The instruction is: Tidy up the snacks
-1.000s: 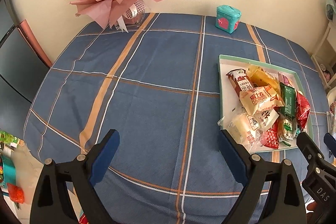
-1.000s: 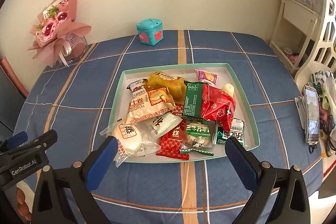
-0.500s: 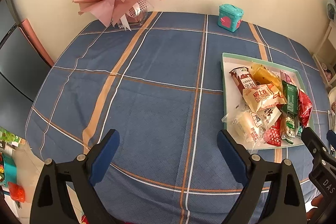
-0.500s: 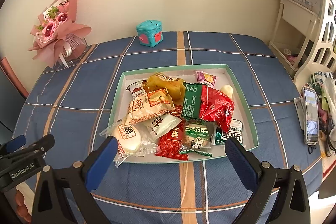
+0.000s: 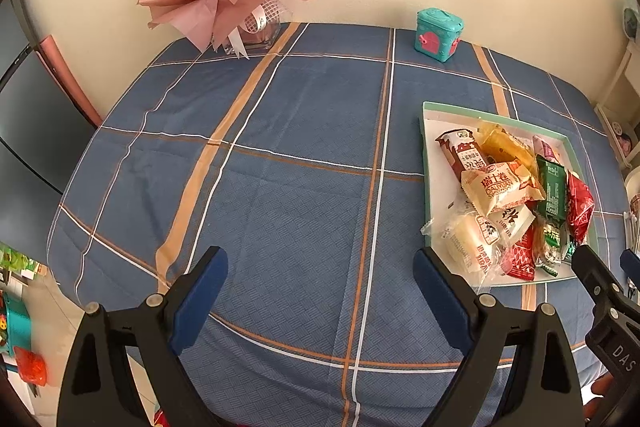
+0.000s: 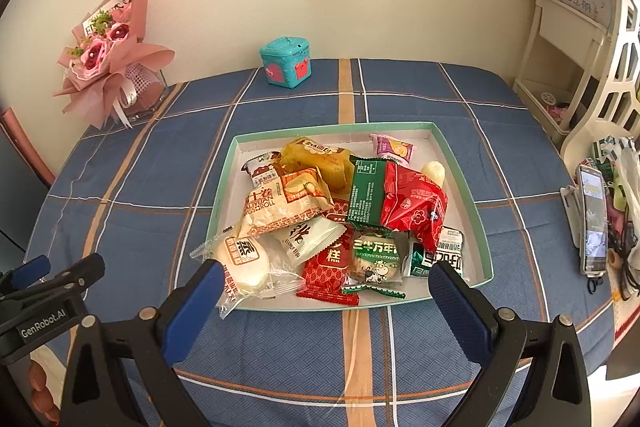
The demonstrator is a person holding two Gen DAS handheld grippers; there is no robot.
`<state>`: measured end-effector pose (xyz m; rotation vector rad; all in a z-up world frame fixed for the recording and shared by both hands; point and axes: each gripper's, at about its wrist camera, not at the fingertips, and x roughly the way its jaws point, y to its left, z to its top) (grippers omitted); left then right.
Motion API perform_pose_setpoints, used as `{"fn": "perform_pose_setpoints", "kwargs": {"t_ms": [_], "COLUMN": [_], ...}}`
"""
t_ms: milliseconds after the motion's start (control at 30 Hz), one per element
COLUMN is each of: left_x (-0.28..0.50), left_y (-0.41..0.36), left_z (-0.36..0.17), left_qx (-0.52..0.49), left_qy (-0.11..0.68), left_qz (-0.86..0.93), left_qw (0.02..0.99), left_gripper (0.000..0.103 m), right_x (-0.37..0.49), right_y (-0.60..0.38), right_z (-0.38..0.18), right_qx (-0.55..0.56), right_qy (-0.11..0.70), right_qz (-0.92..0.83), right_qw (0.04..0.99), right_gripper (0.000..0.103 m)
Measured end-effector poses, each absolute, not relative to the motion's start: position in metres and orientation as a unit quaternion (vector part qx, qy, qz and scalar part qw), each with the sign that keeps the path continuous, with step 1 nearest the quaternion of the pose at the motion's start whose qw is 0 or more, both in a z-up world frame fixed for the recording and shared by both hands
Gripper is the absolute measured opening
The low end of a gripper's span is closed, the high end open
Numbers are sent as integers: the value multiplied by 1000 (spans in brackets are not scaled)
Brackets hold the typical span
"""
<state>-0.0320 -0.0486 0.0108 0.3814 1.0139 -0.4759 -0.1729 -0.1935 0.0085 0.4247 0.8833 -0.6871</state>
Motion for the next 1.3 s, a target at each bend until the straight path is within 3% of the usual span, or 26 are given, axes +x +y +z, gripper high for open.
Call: {"fn": "perform_pose_setpoints", "kwargs": {"t_ms": [1300], "left_x": [-35], "left_y": [-49], "left_z": [15], "left_qx": [179], "left_qy": [467], "left_qz": [-226], "left_qw": [836], "left_gripper": [94], "right_x": [-173], "right_y": [-195], "right_z": [9], "right_qx": [200], "right_qy": [416], "right_qz": [-320], "right_qw": [827], "right_gripper": [103]}}
